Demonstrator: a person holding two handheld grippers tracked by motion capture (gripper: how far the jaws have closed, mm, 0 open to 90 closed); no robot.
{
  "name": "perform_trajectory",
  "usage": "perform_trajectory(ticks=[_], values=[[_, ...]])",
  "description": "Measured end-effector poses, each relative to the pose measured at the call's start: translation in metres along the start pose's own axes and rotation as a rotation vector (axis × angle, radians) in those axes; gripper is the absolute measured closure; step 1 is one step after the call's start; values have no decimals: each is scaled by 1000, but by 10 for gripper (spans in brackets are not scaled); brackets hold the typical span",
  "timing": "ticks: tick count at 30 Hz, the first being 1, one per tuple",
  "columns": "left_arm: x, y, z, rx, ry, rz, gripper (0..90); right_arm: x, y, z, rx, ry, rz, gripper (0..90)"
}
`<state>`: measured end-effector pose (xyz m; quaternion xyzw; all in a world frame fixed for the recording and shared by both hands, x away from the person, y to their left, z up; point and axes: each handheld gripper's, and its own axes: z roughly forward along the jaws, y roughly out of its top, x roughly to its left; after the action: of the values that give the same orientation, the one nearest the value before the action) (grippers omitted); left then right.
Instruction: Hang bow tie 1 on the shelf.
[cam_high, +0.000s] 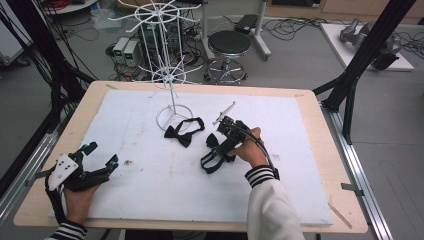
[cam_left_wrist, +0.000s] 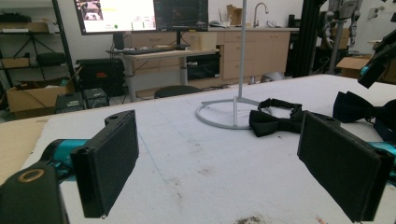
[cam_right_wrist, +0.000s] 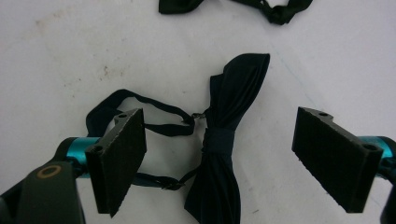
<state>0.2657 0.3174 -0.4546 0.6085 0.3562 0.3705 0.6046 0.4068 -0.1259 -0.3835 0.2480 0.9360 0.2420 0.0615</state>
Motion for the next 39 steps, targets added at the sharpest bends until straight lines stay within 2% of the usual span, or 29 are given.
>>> perform_trajectory(ticks=[6, 11, 16, 21, 28, 30, 39], values=[[0, 0, 0, 0, -1, -1, 131, -1, -1, 7, 41, 16, 2, 232], [0, 0, 0, 0, -1, 0, 131, -4, -1, 11, 59, 12, 4, 263], [0, 0, 0, -1, 0, -4, 131, -6, -1, 17, 83, 29, 23, 289], [0, 0, 0, -1, -1, -3, 131, -6, -1, 21, 104, 50, 12, 351], [0, 0, 0, -1, 1, -5, 131, -7, -1, 24, 131, 51, 8, 406], [0, 0, 0, 0, 0, -4, 131, -7, -1, 24, 134, 57, 8, 445], [0, 0, 0, 0, 1, -3, 131, -5, 0, 29, 170, 29, -11, 598]])
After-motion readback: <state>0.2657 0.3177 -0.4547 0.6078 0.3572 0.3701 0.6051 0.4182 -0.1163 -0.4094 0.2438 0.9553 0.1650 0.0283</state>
